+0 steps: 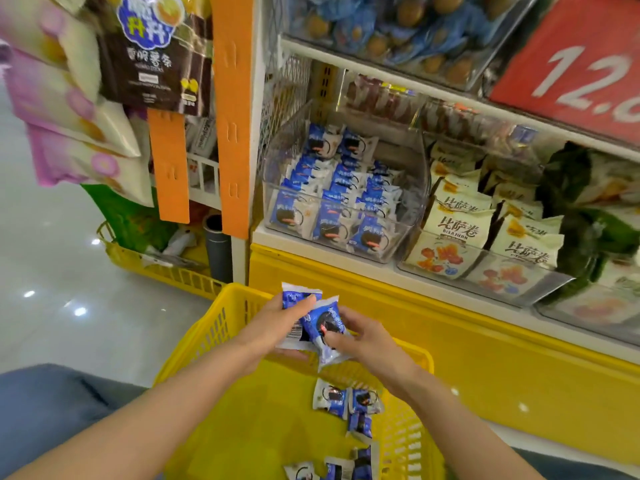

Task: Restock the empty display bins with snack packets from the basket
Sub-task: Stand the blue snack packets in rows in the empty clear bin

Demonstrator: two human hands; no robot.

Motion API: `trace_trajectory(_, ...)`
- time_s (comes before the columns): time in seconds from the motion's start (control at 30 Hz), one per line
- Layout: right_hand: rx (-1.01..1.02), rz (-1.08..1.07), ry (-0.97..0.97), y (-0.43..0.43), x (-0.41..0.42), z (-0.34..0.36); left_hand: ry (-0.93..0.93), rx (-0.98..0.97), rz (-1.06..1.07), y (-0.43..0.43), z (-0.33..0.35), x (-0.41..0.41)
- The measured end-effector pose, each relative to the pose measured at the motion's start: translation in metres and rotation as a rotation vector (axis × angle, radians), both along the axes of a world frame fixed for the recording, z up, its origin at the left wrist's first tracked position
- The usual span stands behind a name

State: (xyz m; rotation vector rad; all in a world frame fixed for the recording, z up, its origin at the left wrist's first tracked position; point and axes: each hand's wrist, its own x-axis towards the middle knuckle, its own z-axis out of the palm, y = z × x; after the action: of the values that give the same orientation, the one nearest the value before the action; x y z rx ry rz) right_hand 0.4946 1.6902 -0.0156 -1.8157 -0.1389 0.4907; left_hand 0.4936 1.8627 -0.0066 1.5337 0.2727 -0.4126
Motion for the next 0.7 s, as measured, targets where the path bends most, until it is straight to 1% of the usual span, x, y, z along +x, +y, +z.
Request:
trace_trajectory(0.13,0.025,-0.084,-0.149,0.000,0.005,0.018,-0.229,0.115,-0.048,0.010,0.025,0.012)
trace_trajectory(0.2,0.018,-0.102,-0.170,0.000,0.007,0.024,-0.376,0.221,-0.083,0.013,0.037,0.019)
trace_trajectory(0.27,-0.001,-0.070,-0.177,0.000,0.012,0.033,-0.477,0.266,-0.094,0.014,0.046,0.024)
trace_trajectory(0.3,-0.024,-0.041,-0.190,0.001,0.015,0.039,-0.501,0.257,-0.090,0.014,0.048,0.026)
trace_trajectory(0.4,-0.103,0.027,-0.258,0.002,0.029,0.063,-0.493,0.177,-0.031,0.014,0.052,0.034)
trace_trajectory(0.53,-0.144,-0.005,-0.376,0.008,0.053,0.092,-0.578,0.123,0.063,0.014,0.068,0.055)
trace_trajectory(0.6,-0.117,-0.025,-0.378,0.015,0.065,0.104,-0.595,0.073,0.110,0.015,0.075,0.066)
trace_trajectory(0.7,-0.121,-0.038,-0.343,0.021,0.088,0.121,-0.567,-0.077,0.170,0.020,0.082,0.081)
